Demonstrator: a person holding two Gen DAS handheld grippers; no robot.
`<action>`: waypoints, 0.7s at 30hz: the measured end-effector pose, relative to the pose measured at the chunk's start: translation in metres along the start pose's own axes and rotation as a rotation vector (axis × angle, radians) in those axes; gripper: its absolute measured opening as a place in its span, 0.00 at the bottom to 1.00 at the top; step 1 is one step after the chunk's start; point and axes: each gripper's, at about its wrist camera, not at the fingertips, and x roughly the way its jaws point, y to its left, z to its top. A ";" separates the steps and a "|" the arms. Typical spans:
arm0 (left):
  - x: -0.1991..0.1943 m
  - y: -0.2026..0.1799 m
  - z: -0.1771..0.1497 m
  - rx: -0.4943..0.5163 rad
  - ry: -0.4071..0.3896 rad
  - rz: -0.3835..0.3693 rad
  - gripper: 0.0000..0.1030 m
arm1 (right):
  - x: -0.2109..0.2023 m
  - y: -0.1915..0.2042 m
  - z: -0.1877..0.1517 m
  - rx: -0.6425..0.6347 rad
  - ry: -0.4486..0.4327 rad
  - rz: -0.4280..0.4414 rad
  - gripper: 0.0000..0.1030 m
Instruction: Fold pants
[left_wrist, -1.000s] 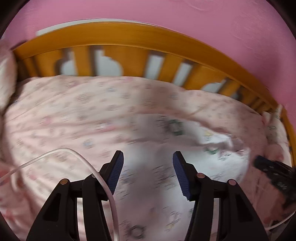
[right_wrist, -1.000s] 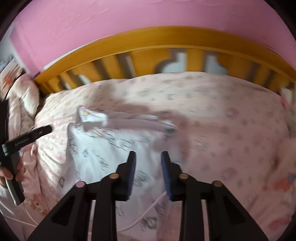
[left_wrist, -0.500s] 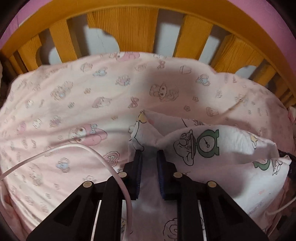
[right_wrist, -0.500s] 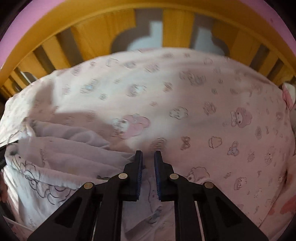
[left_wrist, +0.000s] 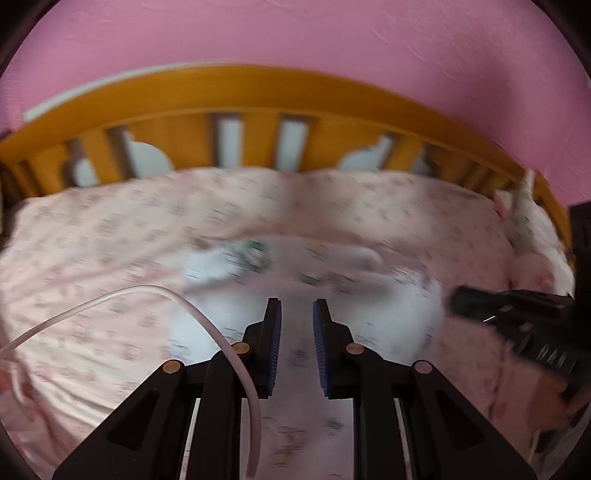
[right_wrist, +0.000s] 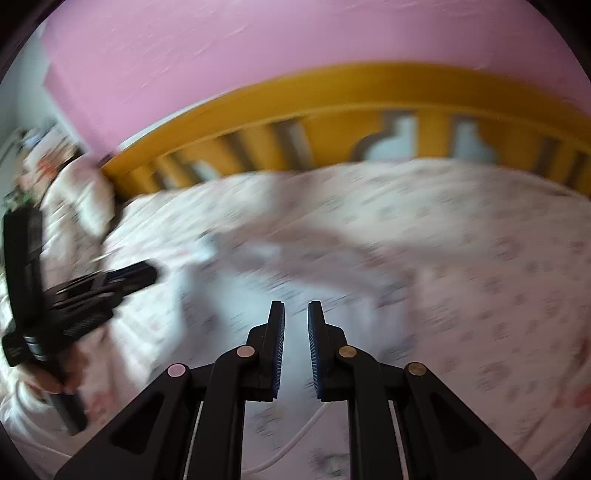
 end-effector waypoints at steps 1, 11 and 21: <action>0.008 -0.007 -0.001 0.008 0.014 -0.006 0.16 | 0.011 0.005 -0.001 0.002 0.017 -0.015 0.13; 0.096 -0.013 0.019 -0.064 0.072 -0.031 0.16 | 0.099 -0.039 0.021 0.177 0.172 -0.062 0.12; 0.104 -0.005 0.015 -0.044 0.105 0.005 0.03 | 0.107 -0.045 0.026 0.156 0.205 -0.096 0.06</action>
